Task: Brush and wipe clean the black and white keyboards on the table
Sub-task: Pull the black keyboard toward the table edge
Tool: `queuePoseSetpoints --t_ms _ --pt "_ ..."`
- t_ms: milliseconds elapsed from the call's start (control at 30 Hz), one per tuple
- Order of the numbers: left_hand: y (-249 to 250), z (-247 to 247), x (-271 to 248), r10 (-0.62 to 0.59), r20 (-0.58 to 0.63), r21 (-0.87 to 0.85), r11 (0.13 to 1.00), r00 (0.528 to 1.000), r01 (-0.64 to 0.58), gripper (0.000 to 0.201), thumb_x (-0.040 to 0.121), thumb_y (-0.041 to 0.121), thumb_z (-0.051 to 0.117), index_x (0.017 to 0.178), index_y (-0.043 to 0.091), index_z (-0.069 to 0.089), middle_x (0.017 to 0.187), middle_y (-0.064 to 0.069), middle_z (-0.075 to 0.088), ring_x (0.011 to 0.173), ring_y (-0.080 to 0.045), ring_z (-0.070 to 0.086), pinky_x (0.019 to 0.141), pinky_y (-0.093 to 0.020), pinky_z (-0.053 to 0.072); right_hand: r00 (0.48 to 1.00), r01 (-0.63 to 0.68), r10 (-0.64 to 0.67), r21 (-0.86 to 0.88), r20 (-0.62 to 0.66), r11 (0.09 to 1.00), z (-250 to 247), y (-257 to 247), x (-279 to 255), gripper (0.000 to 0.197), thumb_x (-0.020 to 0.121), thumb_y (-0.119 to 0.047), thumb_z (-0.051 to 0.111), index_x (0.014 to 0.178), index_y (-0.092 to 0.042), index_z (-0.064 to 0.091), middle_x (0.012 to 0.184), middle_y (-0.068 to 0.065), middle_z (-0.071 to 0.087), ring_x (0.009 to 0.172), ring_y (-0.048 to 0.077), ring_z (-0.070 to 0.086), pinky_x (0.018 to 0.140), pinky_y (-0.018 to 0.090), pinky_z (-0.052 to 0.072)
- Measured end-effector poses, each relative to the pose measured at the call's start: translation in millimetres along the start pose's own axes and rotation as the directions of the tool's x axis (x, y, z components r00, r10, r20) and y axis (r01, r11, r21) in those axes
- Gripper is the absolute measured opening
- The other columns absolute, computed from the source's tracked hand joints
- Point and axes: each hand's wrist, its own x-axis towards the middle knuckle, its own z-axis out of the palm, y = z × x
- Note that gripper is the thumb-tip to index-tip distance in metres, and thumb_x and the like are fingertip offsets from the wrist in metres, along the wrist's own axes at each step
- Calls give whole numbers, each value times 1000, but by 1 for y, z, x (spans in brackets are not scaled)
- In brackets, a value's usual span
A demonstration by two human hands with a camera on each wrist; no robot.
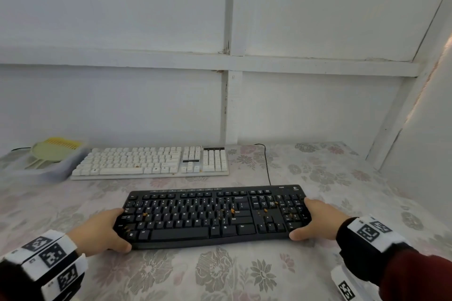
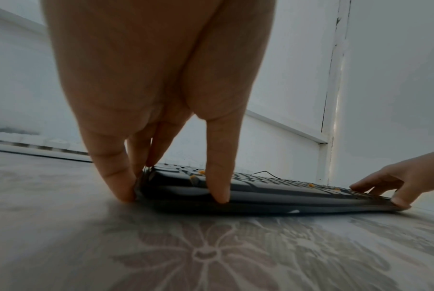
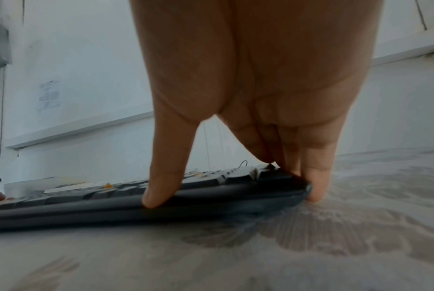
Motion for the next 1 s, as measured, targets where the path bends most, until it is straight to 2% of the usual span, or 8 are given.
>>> queuePoseSetpoints --t_ms 100,200,333,467,533,667,833,1000 --pt "3 2 -3 8 -3 54 999 1000 -7 75 64 13 82 129 9 46 124 -4 55 104 -16 50 85 -21 36 1000 1 0 -30 26 1000 -4 -1 -2 117 47 -67 73 140 -10 30 137 6 42 113 18 46 91 23 40" --pt "7 3 -9 18 -16 98 995 1000 -16 67 72 14 78 131 12 45 125 -2 54 100 -11 48 82 -19 35 1000 5 -4 -28 11 1000 -3 0 -4 98 69 -57 72 142 -10 26 140 7 38 123 20 44 97 24 39" --pt "6 5 -15 56 -26 113 992 998 -52 64 77 19 74 132 16 43 120 3 54 98 -9 49 78 -17 37 1000 14 -13 -58 11 998 3 3 -1 104 67 -64 69 144 -10 24 137 5 38 121 19 45 94 23 40" --pt "3 8 -23 136 -93 98 987 986 -126 56 83 25 69 132 21 42 117 7 54 91 -6 52 71 -13 38 998 47 -52 -104 -38 993 9 -3 -4 96 86 -50 60 151 -8 4 155 7 16 141 21 24 111 27 27" --pt "-3 6 -24 161 -144 82 985 976 -151 57 84 25 67 134 20 41 122 5 55 93 -9 54 77 -17 41 994 92 -100 -133 -52 987 12 -14 -7 93 87 -50 57 151 -9 3 157 6 10 144 22 15 115 28 21" --pt "-19 -8 -24 179 -213 90 983 961 -163 62 86 31 64 140 21 35 128 1 53 103 -10 50 90 -22 41 973 222 -228 -114 -44 968 19 -53 -15 90 88 -50 56 152 -13 5 159 3 6 146 19 7 117 28 14" --pt "-45 -49 -10 245 -274 50 969 930 -241 62 84 31 66 139 22 38 128 1 53 108 -12 51 94 -27 43 929 365 -366 -29 -59 931 33 -133 -23 82 89 -48 56 151 -17 13 157 -1 16 143 14 19 114 25 20" --pt "-88 -103 13 272 -257 19 961 927 -277 62 86 32 64 140 23 35 132 3 50 119 -14 49 97 -29 42 909 416 -415 57 -35 907 57 -233 -14 79 89 -48 57 150 -20 15 157 -3 19 142 13 23 112 25 22"
